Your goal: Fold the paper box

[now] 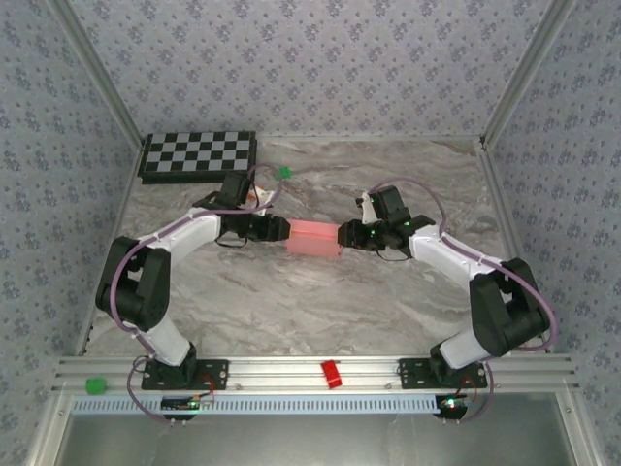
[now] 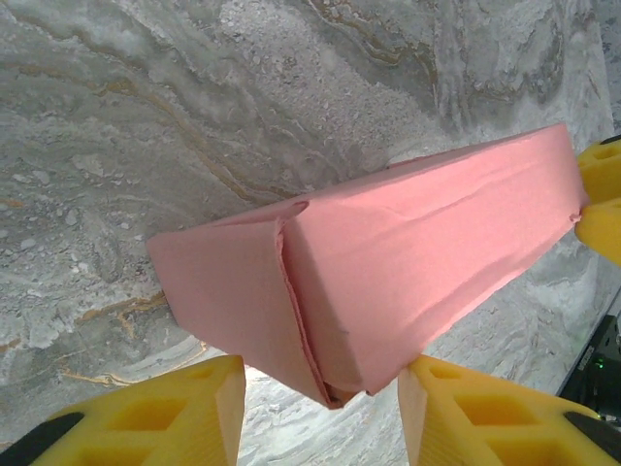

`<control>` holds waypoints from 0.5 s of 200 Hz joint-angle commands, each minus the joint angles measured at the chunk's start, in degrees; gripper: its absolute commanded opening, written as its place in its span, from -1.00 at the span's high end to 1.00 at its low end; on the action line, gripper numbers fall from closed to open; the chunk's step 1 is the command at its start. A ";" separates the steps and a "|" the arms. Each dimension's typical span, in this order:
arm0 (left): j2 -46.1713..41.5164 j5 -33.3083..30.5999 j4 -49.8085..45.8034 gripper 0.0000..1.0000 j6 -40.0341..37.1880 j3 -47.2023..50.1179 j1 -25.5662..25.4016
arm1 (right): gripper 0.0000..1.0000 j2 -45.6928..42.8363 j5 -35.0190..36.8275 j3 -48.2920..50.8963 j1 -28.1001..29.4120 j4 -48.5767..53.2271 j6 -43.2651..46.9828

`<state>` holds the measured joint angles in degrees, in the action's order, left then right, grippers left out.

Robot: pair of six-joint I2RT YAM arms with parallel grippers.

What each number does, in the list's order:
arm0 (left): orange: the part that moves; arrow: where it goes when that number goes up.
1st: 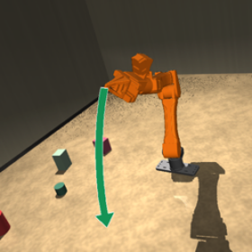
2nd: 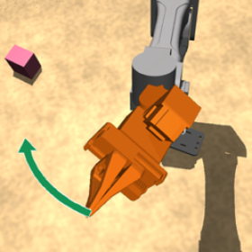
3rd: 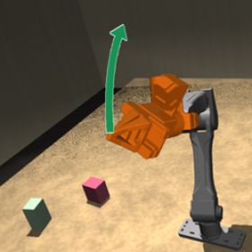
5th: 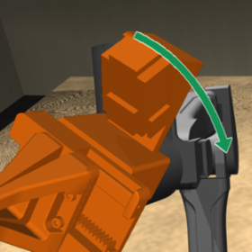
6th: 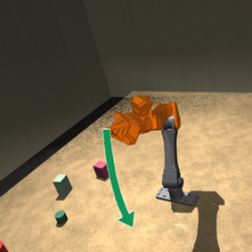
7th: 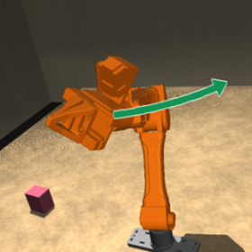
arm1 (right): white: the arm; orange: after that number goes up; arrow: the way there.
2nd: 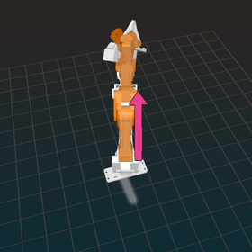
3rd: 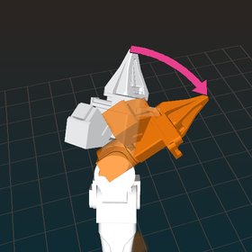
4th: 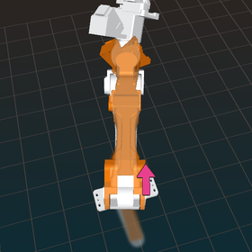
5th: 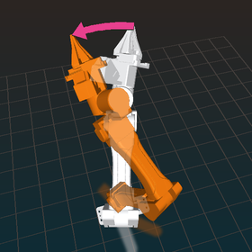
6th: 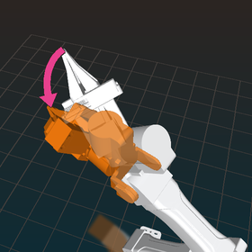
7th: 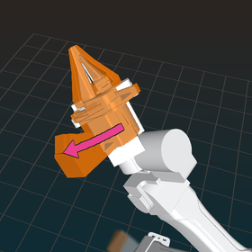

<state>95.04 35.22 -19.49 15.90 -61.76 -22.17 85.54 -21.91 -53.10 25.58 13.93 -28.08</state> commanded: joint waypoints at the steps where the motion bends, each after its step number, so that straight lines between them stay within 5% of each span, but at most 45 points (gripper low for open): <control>1: 1.20 -0.16 -0.28 0.10 0.54 0.19 -0.13 | 0.22 1.46 1.61 0.58 0.06 2.21 -0.16; 100: -1.99 5.46 7.63 -0.06 5.43 -1.11 1.16 | 0.23 2.86 2.31 -1.66 0.11 4.15 1.15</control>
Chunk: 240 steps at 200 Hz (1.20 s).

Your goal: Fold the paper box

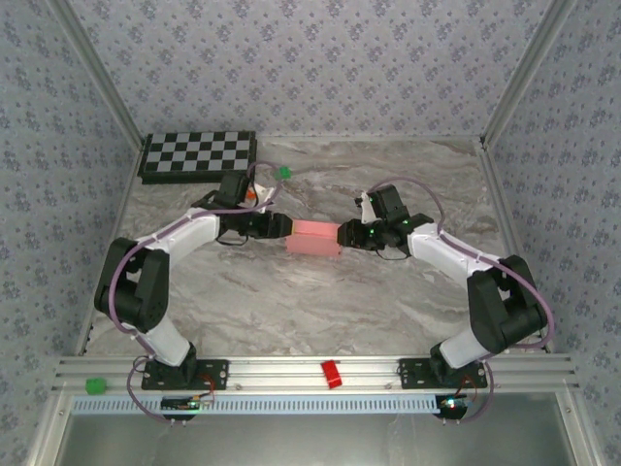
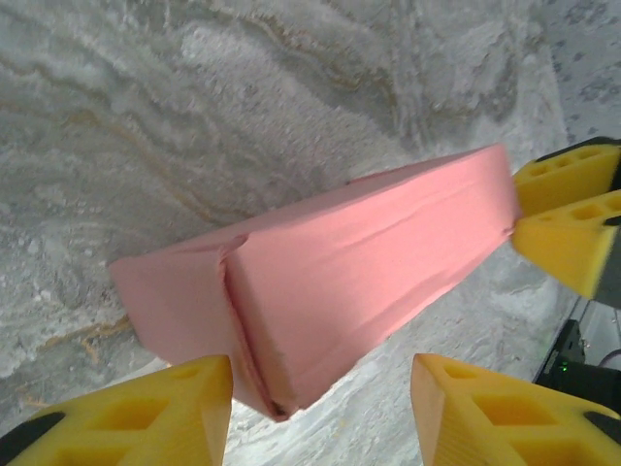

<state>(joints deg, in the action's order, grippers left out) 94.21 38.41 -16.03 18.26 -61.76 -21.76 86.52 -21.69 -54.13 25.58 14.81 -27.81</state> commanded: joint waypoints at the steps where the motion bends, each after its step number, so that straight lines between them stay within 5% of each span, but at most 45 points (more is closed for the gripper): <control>1: -1.06 2.23 4.17 -0.06 3.13 -1.18 0.75 | 0.23 1.89 2.05 -0.63 0.14 3.29 0.90; 138: 4.32 -1.56 -6.40 0.16 0.55 -2.90 0.62 | 0.24 4.14 6.54 -3.41 0.39 6.78 3.47; 240: -0.24 -3.55 -8.35 -0.02 -0.87 -5.56 0.19 | 0.26 10.41 13.67 -12.99 0.68 14.31 11.80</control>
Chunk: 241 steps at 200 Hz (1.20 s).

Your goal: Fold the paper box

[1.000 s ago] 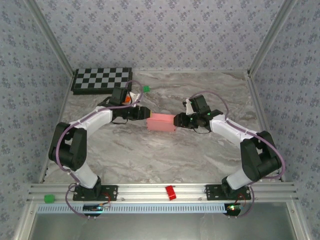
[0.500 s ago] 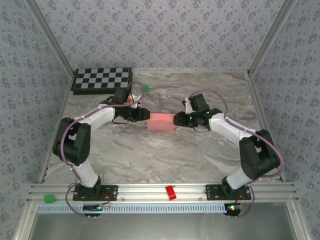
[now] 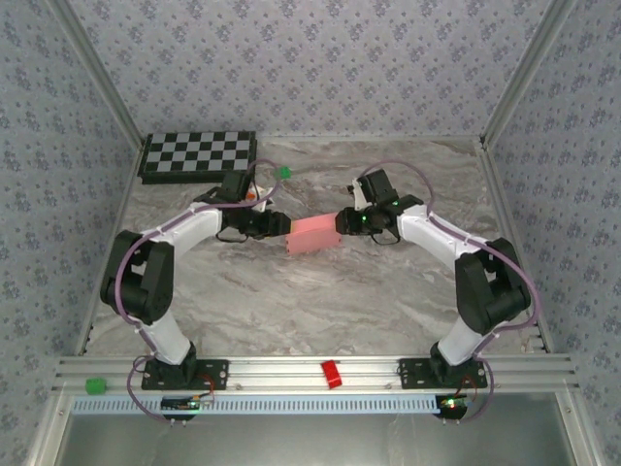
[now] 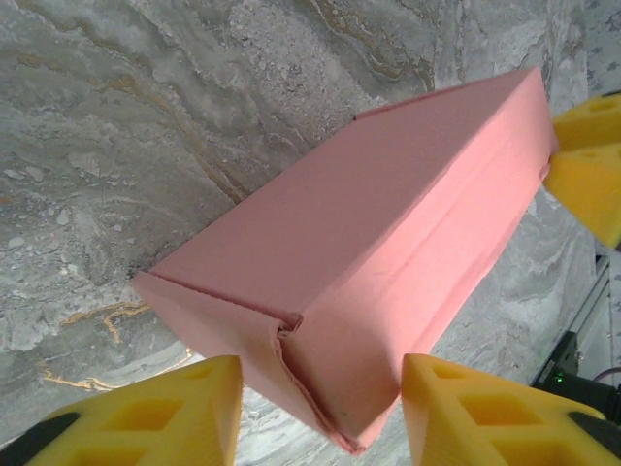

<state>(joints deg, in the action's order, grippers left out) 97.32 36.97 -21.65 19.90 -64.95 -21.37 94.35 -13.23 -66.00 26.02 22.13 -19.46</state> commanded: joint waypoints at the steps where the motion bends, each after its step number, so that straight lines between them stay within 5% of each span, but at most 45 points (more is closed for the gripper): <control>1: -3.40 -2.23 -2.76 -0.03 -2.59 -2.41 -0.23 | 0.26 2.59 5.22 -1.18 0.21 7.02 3.51; 53: -3.91 -12.21 -8.74 -0.51 -14.54 -9.99 -3.11 | 0.19 1.64 3.64 -6.14 0.11 8.41 5.03; 89: -0.62 -16.53 -13.76 -0.67 -25.31 -16.53 -6.71 | 0.11 -1.41 0.72 -6.92 -0.43 8.20 4.56; 156: 8.75 -21.50 -24.42 -0.73 -42.33 -27.97 -12.49 | -0.01 -12.43 1.56 4.28 -6.10 7.27 2.92; 241: 16.45 -23.63 -28.23 -0.62 -46.35 -34.06 -15.88 | -0.06 -24.93 0.60 19.25 -13.72 6.89 0.57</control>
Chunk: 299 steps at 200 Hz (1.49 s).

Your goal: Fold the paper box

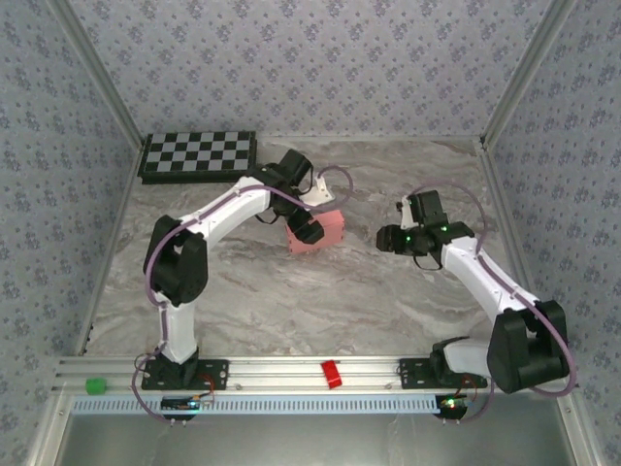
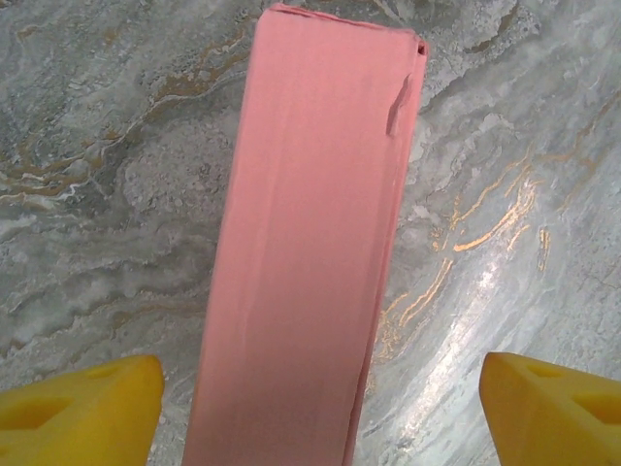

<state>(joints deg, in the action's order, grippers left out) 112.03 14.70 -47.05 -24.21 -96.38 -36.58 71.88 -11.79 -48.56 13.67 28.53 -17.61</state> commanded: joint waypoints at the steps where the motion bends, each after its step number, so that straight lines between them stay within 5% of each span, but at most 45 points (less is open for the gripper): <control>1: 1.81 -1.44 -2.86 -0.62 -2.25 -2.65 -0.68 | -0.06 -2.54 -0.85 1.89 -1.42 0.48 -1.33; 120: 5.53 -4.01 -2.09 -0.17 -1.67 -3.87 -1.30 | -0.06 -4.37 -0.42 3.89 -2.85 -0.10 -1.84; 189: 0.42 -7.45 3.00 0.08 -0.26 0.91 -1.40 | -0.06 -4.20 -0.59 4.43 -3.25 -0.48 -1.94; 299: -9.03 -25.93 18.01 0.08 0.01 12.16 -3.44 | -0.05 -4.03 -0.34 5.21 -3.78 -1.72 -2.43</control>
<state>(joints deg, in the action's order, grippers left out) 104.92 -4.49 -33.95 -23.35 -85.03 -38.65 68.34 -11.99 -43.90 10.35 26.96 -19.07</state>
